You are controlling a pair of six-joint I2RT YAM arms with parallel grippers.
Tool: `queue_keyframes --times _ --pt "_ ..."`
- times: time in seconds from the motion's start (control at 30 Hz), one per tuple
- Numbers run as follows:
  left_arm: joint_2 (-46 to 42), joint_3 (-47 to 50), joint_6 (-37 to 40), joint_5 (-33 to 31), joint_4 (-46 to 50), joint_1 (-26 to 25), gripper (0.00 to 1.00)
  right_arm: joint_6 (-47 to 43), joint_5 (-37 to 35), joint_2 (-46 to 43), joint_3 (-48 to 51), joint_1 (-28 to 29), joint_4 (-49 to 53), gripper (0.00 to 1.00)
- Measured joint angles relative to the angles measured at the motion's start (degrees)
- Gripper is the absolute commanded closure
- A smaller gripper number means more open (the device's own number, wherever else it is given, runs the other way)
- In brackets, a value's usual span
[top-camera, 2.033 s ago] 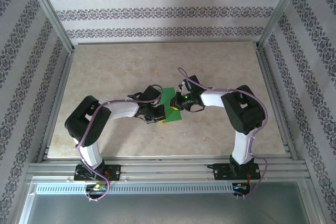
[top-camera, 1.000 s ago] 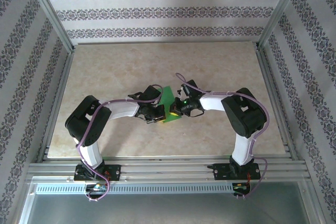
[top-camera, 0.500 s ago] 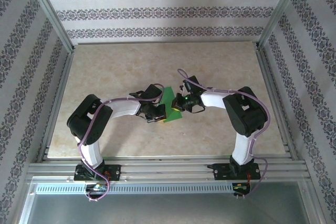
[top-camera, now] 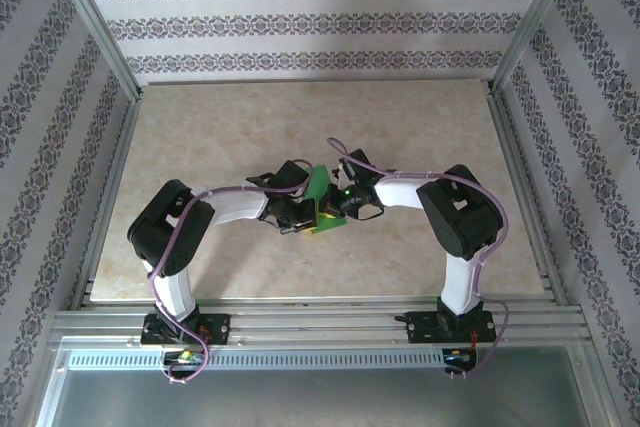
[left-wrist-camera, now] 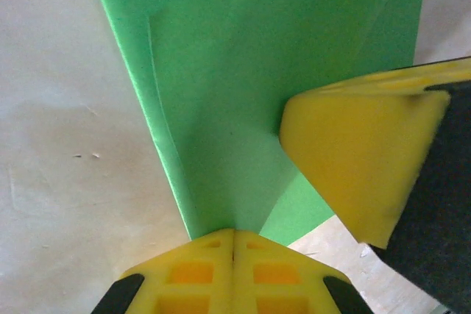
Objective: Fold a paper plane with a square sheet of paper (pick it up from the middle)
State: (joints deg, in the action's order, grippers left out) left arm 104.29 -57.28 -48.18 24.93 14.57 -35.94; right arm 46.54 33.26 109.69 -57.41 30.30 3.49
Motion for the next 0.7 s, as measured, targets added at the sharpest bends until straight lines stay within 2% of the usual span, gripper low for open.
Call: queue_keyframes --times 0.27,0.5,0.57,0.63,0.7 --pt "0.0 0.0 0.0 -0.3 -0.3 0.0 1.00 -0.2 2.2 2.3 -3.3 -6.4 2.3 0.98" --pt "0.0 -0.2 0.6 -0.2 -0.2 0.0 1.00 -1.8 -4.0 3.0 -7.6 -12.3 4.5 0.97" --pt "0.1 -0.6 1.1 -0.2 0.3 0.0 0.98 -2.3 -5.0 1.6 -7.5 -12.8 5.1 0.86" --pt "0.1 -1.0 1.5 -0.2 0.9 0.0 0.90 -3.0 -5.2 -2.0 -6.0 -12.7 5.3 0.76" --pt "0.1 -1.2 1.6 -0.1 1.1 0.0 0.83 -3.3 -5.3 -6.6 -3.8 -12.4 5.3 0.71"
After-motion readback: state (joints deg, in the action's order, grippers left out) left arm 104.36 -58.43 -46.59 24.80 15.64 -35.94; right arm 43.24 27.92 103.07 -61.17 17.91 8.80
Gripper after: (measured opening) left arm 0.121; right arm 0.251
